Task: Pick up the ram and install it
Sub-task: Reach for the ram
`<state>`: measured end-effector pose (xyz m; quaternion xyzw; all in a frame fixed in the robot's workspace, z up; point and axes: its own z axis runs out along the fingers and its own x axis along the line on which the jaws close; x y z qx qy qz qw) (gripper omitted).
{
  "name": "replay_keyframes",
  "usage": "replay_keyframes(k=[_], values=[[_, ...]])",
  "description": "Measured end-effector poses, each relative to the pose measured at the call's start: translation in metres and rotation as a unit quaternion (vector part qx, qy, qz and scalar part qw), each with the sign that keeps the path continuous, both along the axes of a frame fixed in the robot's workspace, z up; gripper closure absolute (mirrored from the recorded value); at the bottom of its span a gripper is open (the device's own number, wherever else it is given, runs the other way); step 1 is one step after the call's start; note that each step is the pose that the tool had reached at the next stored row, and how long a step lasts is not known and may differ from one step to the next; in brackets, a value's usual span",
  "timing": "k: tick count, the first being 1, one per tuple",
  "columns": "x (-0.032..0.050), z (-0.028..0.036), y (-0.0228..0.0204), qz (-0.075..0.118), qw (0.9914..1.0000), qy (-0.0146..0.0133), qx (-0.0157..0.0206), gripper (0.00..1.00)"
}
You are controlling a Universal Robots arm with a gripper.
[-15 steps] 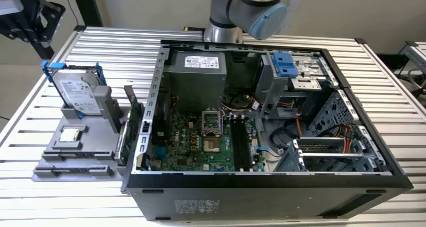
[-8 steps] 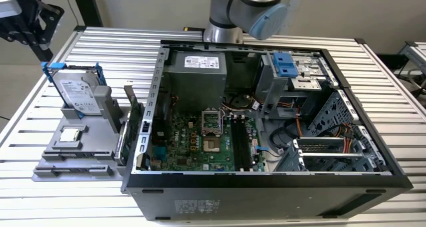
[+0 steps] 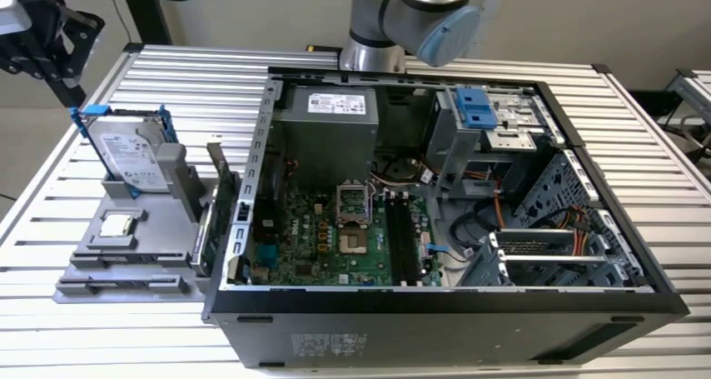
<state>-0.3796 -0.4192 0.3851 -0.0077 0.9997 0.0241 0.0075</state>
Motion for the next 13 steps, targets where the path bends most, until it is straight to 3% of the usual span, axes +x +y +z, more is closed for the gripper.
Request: replay_keyframes(k=[13], values=[[0.0000, -0.0012, -0.0114, 0.000, 1.00000, 0.0012, 0.0000, 1.00]])
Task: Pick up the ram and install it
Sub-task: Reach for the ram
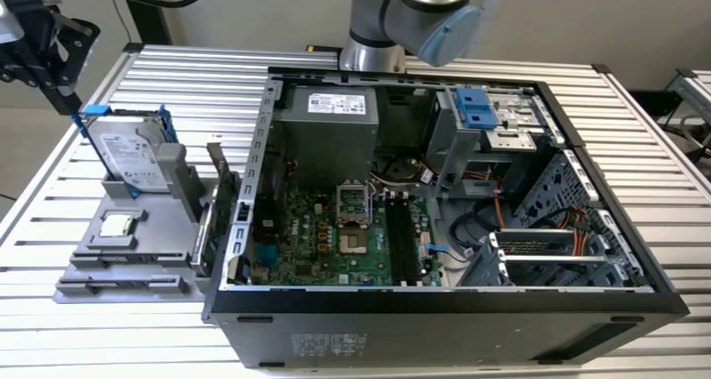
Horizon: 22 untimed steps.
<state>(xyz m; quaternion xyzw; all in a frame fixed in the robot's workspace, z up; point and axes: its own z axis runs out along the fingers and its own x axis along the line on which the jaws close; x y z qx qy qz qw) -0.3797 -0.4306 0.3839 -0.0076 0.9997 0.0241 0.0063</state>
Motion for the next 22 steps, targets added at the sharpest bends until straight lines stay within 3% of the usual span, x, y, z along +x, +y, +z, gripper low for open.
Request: replay_keyframes(k=[22], values=[[0.0000, -0.0027, -0.0199, 0.000, 1.00000, 0.0019, 0.0000, 1.00]])
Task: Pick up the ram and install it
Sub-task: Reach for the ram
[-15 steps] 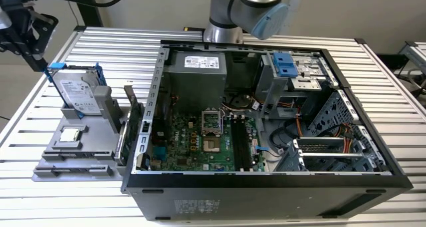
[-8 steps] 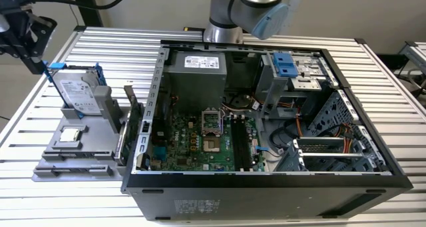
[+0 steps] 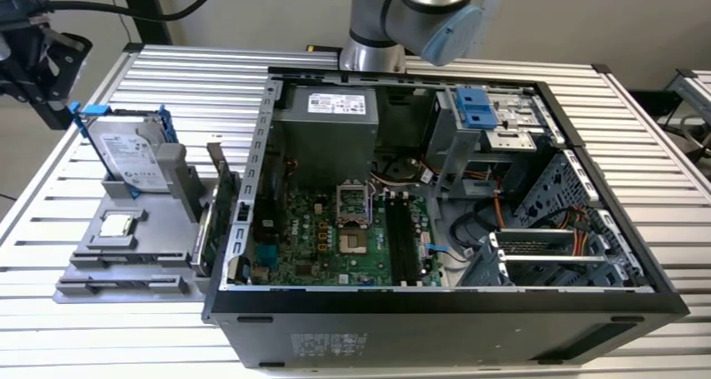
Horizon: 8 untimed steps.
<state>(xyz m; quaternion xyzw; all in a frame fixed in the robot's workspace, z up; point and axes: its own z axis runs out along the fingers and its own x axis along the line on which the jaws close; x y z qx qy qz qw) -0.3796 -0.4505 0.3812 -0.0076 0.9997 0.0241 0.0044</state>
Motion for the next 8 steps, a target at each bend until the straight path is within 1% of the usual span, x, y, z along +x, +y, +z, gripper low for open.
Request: replay_keyframes(k=[8], values=[[0.0000, -0.0016, -0.0095, 0.000, 1.00000, 0.0005, 0.0000, 1.00]])
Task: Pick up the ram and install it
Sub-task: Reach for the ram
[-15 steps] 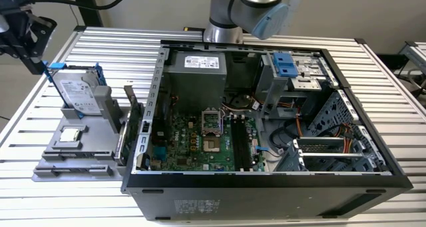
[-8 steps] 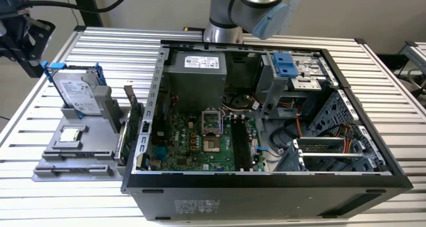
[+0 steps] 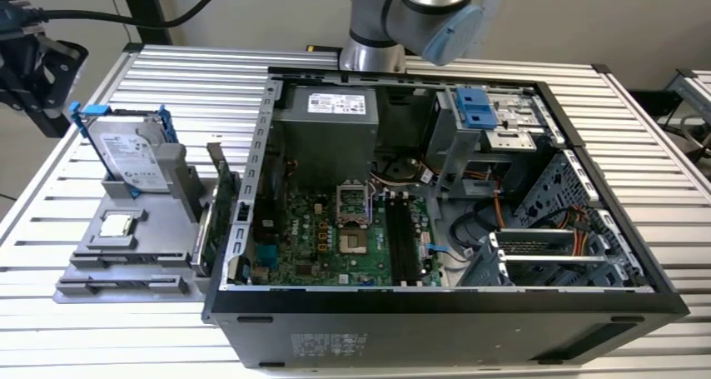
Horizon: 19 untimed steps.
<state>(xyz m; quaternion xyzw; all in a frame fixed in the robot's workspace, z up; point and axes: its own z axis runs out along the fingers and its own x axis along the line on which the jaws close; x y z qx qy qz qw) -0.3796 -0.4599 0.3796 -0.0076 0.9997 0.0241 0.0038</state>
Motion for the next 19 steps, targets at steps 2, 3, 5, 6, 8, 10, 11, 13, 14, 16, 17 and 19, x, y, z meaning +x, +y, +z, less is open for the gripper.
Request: replay_keyframes(k=[2, 3, 5, 6, 8, 10, 11, 13, 14, 16, 17, 19], values=[[0.0000, -0.0004, -0.0016, 0.000, 1.00000, 0.0002, 0.0000, 1.00], [0.0000, -0.0005, -0.0027, 0.000, 1.00000, 0.0003, 0.0000, 1.00], [0.0000, -0.0008, -0.0049, 0.000, 1.00000, 0.0006, 0.0000, 1.00], [0.0000, -0.0010, -0.0056, 0.000, 1.00000, 0.0007, 0.0000, 1.00], [0.0000, -0.0014, -0.0066, 0.000, 1.00000, 0.0009, 0.0000, 1.00], [0.0000, -0.0017, -0.0084, 0.000, 1.00000, 0.0011, 0.0000, 1.00], [0.0000, -0.0019, -0.0095, 0.000, 1.00000, 0.0012, 0.0000, 1.00], [0.0000, -0.0021, -0.0116, 0.000, 1.00000, 0.0015, 0.0000, 1.00], [0.0000, -0.0023, -0.0127, 0.000, 1.00000, 0.0017, 0.0000, 1.00], [0.0000, -0.0026, -0.0146, 0.000, 1.00000, 0.0019, 0.0000, 1.00], [0.0000, -0.0028, -0.0157, 0.000, 1.00000, 0.0020, 0.0000, 1.00], [0.0000, -0.0033, -0.0185, 0.000, 1.00000, 0.0021, 0.0000, 1.00]])
